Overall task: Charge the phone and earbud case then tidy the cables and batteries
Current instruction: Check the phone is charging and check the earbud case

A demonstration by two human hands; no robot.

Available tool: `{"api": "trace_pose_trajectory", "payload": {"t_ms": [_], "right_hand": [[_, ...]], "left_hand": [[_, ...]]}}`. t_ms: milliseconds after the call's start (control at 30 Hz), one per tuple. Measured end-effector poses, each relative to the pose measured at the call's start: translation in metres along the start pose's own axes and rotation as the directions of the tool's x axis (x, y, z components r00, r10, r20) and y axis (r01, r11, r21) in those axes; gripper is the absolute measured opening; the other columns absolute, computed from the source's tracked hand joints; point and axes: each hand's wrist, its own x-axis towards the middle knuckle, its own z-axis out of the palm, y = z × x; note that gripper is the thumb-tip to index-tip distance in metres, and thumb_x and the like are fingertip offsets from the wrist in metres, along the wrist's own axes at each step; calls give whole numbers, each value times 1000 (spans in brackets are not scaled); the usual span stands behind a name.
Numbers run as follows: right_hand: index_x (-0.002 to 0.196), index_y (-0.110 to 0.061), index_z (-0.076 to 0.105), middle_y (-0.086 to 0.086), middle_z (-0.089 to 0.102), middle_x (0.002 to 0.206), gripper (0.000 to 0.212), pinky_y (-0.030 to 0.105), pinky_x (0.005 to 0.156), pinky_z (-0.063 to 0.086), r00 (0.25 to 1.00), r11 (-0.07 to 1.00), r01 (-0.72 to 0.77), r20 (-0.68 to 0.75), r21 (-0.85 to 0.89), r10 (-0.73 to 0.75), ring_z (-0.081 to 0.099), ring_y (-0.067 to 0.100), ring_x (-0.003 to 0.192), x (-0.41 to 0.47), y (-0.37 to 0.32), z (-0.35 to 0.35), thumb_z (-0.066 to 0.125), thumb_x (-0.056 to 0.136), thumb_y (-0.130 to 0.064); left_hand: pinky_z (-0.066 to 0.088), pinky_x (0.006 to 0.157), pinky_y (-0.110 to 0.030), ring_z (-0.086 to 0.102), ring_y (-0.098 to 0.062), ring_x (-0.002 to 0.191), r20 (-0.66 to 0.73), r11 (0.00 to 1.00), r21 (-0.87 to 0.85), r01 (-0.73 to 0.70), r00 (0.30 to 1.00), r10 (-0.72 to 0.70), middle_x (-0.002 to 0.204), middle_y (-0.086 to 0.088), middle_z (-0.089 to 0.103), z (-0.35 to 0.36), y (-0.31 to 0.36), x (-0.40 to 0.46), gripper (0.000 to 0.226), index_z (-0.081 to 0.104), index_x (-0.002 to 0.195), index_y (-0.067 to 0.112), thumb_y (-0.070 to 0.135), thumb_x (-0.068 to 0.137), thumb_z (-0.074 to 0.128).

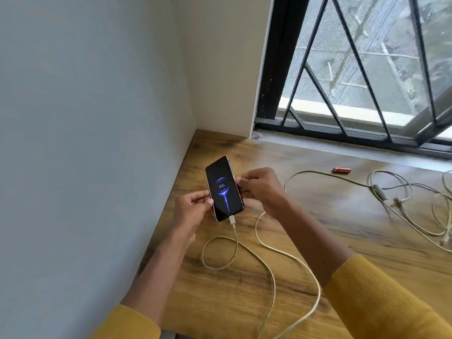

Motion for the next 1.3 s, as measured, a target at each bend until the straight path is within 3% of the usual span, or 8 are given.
{"api": "trace_pose_trajectory", "payload": {"t_ms": [200, 533, 667, 833, 1033, 1167, 1300], "right_hand": [[103, 16, 71, 19, 73, 85, 25, 31, 69, 60, 991, 982, 114, 51, 148, -123, 69, 25, 75, -21, -23, -21, 73, 98, -8], [98, -5, 76, 14, 69, 88, 7, 28, 67, 57, 882, 877, 143, 343, 458, -323, 64, 20, 73, -62, -52, -63, 75, 91, -9], [96, -7, 73, 9, 63, 83, 29, 25, 64, 53, 814, 836, 134, 421, 533, -399, 60, 15, 70, -69, -60, -68, 91, 79, -21], [94, -12, 74, 2, 64, 77, 29, 21, 63, 51, 740, 786, 132, 468, 604, -484, 60, 11, 65, -81, -72, -72, 93, 76, -25], [95, -15, 77, 1, 70, 81, 29, 22, 67, 56, 701, 753, 153, 467, 640, -539, 66, 11, 68, -92, -87, -71, 94, 75, -26], [95, -14, 77, 2, 70, 83, 30, 22, 67, 55, 708, 743, 169, 444, 648, -549, 65, 11, 69, -96, -92, -71, 94, 74, -26], [95, -14, 77, 2, 70, 83, 28, 22, 66, 53, 703, 728, 196, 423, 657, -571, 65, 11, 69, -100, -96, -72, 93, 75, -25]], "left_hand": [[64, 77, -29, 78, -17, 89, 117, 940, -334, -68, 987, 113, 98, -8, 82, -4, 31, -27, 26, 75, 113, 6, -9, 92, 71], [64, 88, -40, 74, -33, 105, 291, 876, -436, -204, 889, 352, 117, -24, 75, -25, 84, -63, 46, 72, 124, 1, 6, 80, 84], [62, 94, -40, 71, -32, 109, 386, 839, -501, -215, 812, 439, 120, -24, 72, -31, 99, -75, 65, 70, 127, 3, 26, 72, 96], [61, 81, -28, 75, -20, 93, 466, 792, -569, -220, 707, 531, 101, -9, 77, -30, 118, -91, 32, 73, 114, 9, 5, 83, 81], [57, 99, -46, 56, -42, 115, 468, 773, -607, -185, 704, 535, 128, -29, 57, -28, 130, -90, 80, 54, 142, -7, 19, 77, 93], [58, 97, -44, 58, -41, 115, 488, 753, -635, -172, 666, 564, 132, -33, 52, -28, 135, -94, 80, 53, 143, -8, 19, 78, 93], [60, 94, -40, 70, -32, 113, 485, 736, -648, -195, 639, 596, 120, -22, 70, -27, 141, -100, 62, 65, 135, 1, 19, 81, 90]]}}
